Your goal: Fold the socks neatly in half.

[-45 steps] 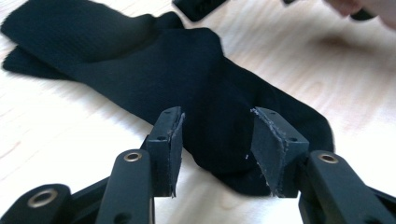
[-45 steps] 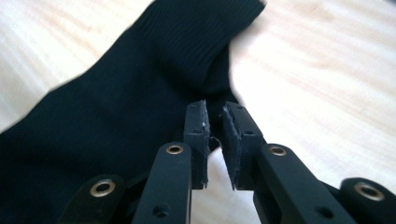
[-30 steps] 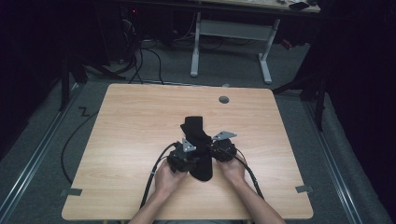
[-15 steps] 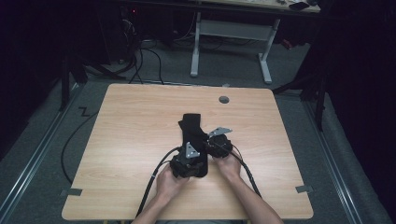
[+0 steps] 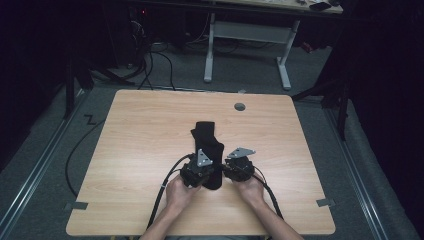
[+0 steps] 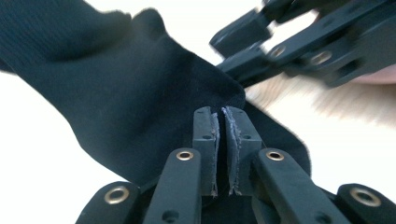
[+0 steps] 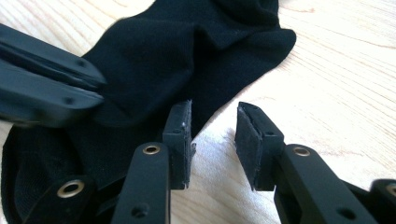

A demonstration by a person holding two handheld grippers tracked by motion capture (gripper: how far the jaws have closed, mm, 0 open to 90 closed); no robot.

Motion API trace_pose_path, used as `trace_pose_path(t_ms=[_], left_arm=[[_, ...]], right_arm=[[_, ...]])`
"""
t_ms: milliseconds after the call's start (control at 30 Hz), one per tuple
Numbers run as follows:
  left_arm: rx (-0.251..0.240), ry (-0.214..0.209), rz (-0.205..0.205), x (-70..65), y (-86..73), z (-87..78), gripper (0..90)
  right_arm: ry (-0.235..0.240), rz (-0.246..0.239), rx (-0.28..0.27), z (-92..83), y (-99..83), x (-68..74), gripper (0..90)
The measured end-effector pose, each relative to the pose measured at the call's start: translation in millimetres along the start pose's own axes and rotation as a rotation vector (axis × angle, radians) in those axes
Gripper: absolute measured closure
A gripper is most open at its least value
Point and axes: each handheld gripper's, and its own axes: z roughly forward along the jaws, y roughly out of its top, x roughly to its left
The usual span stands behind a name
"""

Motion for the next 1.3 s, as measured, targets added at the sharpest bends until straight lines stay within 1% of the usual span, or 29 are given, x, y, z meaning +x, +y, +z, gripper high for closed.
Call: trace_pose_path(t_ms=[67,200,367,500,633,700,767,833,900,1000,1067,1133,1233,1300], left_arm=[[-0.008,-0.004,0.007,-2.5,2.4,-6.2,83.7],[-0.001,0.000,0.044,-9.1,1.9,-12.0,83.7],[0.022,-0.032,0.062,-14.3,-8.1,-5.2,83.6],[0.051,-0.042,0.078,-16.4,-16.4,5.3,83.2],[0.037,-0.054,0.069,-15.2,-17.9,6.9,82.3],[0.036,-0.055,0.075,-15.6,-17.7,5.0,81.4],[0.022,-0.051,0.079,-16.0,-17.7,1.5,79.3],[0.003,-0.053,0.067,-15.0,-17.3,-3.0,74.8],[-0.017,-0.044,0.056,-13.0,-16.1,-7.0,70.9],[-0.037,-0.027,0.026,-6.5,-12.9,-11.5,65.1],[-0.051,-0.020,-0.003,-0.8,-11.3,-13.9,62.2],[-0.051,-0.005,-0.014,4.0,-9.8,-16.1,59.8],[-0.050,0.023,-0.033,11.8,-8.0,-19.5,58.2],[-0.046,0.040,-0.045,18.5,-6.8,-20.9,57.3]], right_arm=[[-0.011,-0.004,-0.009,1.3,0.2,1.5,66.4],[-0.007,0.005,-0.019,2.7,-0.2,0.7,66.3],[-0.007,0.010,-0.013,2.8,0.6,0.4,66.1],[-0.006,0.014,-0.013,3.0,0.6,0.1,65.4],[-0.007,0.013,-0.012,2.7,0.8,-0.8,63.7],[-0.006,0.021,-0.005,1.8,0.9,-2.3,62.1],[-0.014,0.028,-0.011,-1.7,0.6,-4.0,62.6],[-0.014,0.042,-0.041,-8.6,1.4,-7.0,65.6],[-0.007,0.046,-0.072,-17.1,3.7,-8.7,69.7],[0.014,0.015,-0.101,-26.0,8.4,-4.1,72.6],[0.032,-0.007,-0.097,-25.8,11.2,1.5,72.6],[0.046,-0.019,-0.090,-21.3,13.3,5.6,71.0],[0.059,-0.011,-0.071,-11.7,15.3,6.9,67.2],[0.065,-0.008,-0.043,-5.5,14.5,7.5,67.0]])
